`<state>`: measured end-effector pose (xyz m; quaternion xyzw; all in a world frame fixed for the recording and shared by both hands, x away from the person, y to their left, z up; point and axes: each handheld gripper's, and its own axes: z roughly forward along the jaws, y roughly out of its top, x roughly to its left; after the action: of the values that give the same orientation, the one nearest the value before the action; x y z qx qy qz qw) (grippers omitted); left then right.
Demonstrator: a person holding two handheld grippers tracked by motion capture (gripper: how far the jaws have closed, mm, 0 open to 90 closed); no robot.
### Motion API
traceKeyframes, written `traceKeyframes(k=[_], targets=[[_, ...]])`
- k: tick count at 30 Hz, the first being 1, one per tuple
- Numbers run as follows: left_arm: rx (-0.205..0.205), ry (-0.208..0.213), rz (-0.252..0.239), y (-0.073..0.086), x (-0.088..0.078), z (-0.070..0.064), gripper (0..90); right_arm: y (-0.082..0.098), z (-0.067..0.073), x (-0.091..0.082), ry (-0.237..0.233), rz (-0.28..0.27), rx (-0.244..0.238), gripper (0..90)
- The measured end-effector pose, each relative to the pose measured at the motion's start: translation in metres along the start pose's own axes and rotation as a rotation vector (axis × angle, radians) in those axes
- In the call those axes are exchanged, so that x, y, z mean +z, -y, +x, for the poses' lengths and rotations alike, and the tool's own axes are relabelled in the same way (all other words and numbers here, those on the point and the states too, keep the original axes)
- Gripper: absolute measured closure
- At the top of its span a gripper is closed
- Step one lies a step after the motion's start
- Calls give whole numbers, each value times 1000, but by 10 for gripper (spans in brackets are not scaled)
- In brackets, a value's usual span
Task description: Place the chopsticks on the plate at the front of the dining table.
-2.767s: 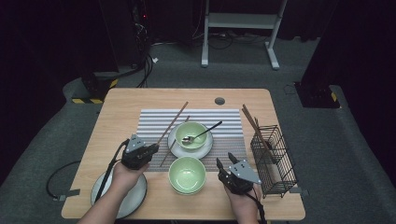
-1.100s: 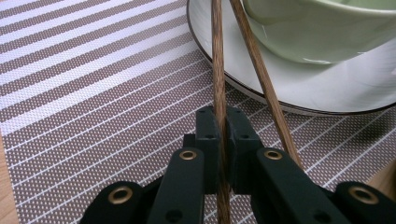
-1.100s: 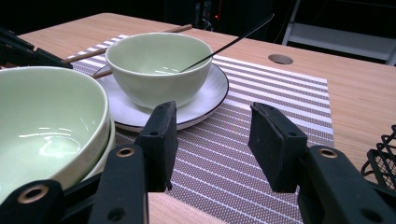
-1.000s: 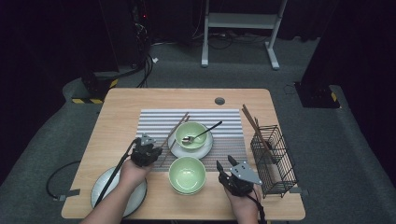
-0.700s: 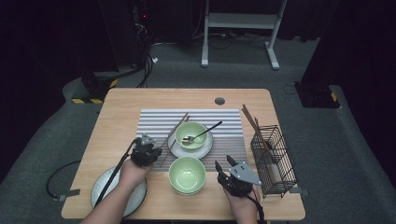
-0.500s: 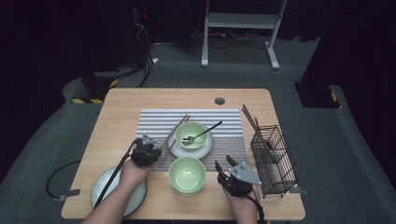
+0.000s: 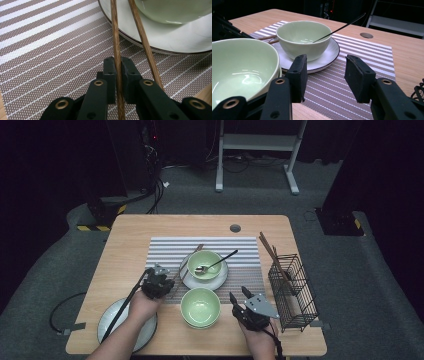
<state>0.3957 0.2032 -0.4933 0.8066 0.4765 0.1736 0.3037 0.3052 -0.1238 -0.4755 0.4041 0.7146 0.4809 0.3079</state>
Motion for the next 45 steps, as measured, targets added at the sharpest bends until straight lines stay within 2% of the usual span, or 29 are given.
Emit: traceKeyframes(k=[10,14,35,42,45], targets=[[16,10,-4,2,-3,-3,810,0,2,0,-4,-2,-1,525],[16,13,-4,1,-3,-4,836,0,2,1,-4,0,1,525],[7,18,-2,-4,2,-7,827,-1,1,-1,-2,-4,12,526],[3,11,12,-8,4,-8,826,-1,-1,-1,-4,-7,13,526],[15,10,14,-9,4,-9,823,-1,-1,-1,-3,-8,15,526]])
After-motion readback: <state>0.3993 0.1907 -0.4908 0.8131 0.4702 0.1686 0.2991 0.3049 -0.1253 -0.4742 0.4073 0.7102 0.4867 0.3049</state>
